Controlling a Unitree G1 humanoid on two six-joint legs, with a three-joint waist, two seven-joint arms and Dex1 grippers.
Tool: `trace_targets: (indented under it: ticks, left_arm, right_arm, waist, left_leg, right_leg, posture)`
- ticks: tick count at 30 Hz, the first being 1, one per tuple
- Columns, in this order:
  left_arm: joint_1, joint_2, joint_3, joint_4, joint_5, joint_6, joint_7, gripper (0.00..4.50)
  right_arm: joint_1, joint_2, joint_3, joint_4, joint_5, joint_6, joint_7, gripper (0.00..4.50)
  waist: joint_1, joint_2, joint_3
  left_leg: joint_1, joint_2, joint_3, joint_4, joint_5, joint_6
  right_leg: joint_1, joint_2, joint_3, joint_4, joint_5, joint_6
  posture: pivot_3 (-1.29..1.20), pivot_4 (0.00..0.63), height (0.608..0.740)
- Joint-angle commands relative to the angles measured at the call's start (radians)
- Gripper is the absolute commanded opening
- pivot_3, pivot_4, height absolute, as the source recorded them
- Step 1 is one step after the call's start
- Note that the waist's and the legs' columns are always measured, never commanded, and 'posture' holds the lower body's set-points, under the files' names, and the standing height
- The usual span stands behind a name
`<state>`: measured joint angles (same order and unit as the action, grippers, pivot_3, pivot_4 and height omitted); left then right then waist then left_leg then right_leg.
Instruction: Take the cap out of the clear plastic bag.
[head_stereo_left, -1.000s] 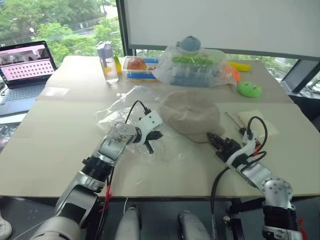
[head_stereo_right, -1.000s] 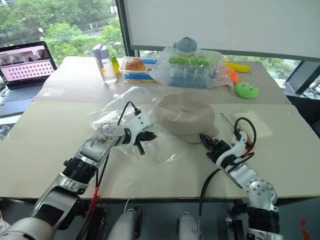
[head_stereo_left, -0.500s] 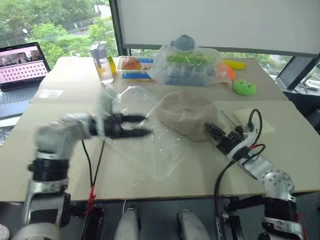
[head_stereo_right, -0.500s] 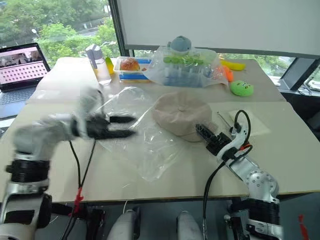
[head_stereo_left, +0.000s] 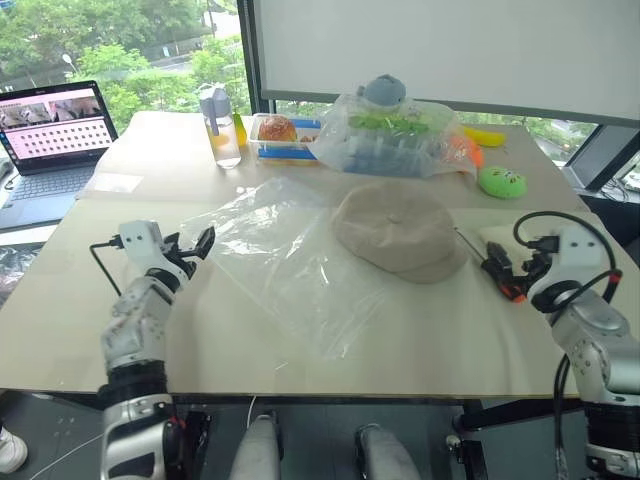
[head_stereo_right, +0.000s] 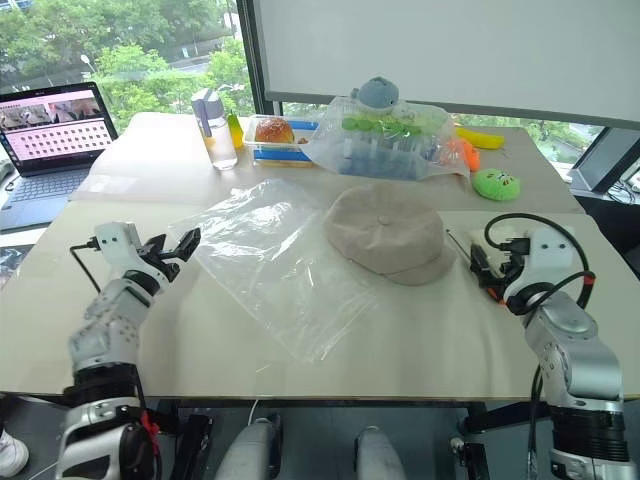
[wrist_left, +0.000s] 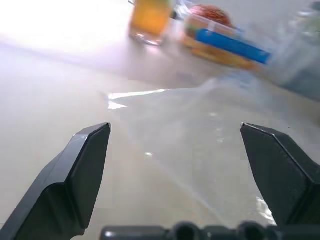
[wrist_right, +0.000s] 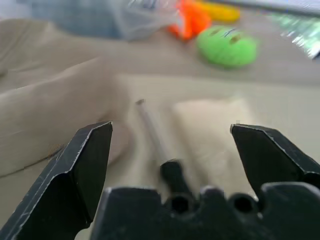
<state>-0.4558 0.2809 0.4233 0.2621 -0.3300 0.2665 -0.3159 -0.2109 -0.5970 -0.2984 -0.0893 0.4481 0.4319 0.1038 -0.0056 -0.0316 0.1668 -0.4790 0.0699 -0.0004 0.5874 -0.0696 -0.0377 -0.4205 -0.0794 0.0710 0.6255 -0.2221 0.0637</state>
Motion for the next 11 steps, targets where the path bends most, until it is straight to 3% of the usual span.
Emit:
trace_targets:
  ticks: [1, 5, 11]
  left_arm:
    - [0.039, -0.016, -0.037, -0.037, 0.074, -0.143, 0.064, 4.45]
    - [0.098, -0.041, -0.065, -0.043, 0.121, -0.219, 0.126, 4.45]
    - [0.116, -0.021, -0.078, 0.010, 0.096, -0.266, 0.055, 4.45]
  right_arm:
    - [0.031, 0.059, 0.015, -0.039, -0.108, -0.131, -0.035, 4.50]
    - [0.088, 0.176, 0.100, -0.014, -0.229, -0.263, -0.066, 4.50]
    - [0.059, 0.267, 0.143, 0.083, -0.316, -0.359, -0.078, 4.50]
  waist:
    - [0.000, 0.000, 0.000]
    - [-0.010, 0.001, -0.001]
    - [-0.012, 0.001, -0.001]
  left_leg:
    - [0.000, 0.000, 0.000, -0.001, 0.000, 0.000]
    - [0.002, 0.000, 0.000, -0.002, 0.000, 0.000]
    - [0.002, 0.000, 0.000, 0.000, 0.000, 0.000]
  right_leg:
    - [0.000, 0.000, 0.000, 0.000, 0.000, 0.000]
    - [0.000, 0.000, 0.001, 0.000, -0.001, 0.003]
    - [0.001, 0.000, 0.001, 0.000, -0.001, 0.004]
  posture:
    - [0.00, 0.150, 0.740]
    - [0.00, 0.150, 0.740]
    - [0.00, 0.150, 0.740]
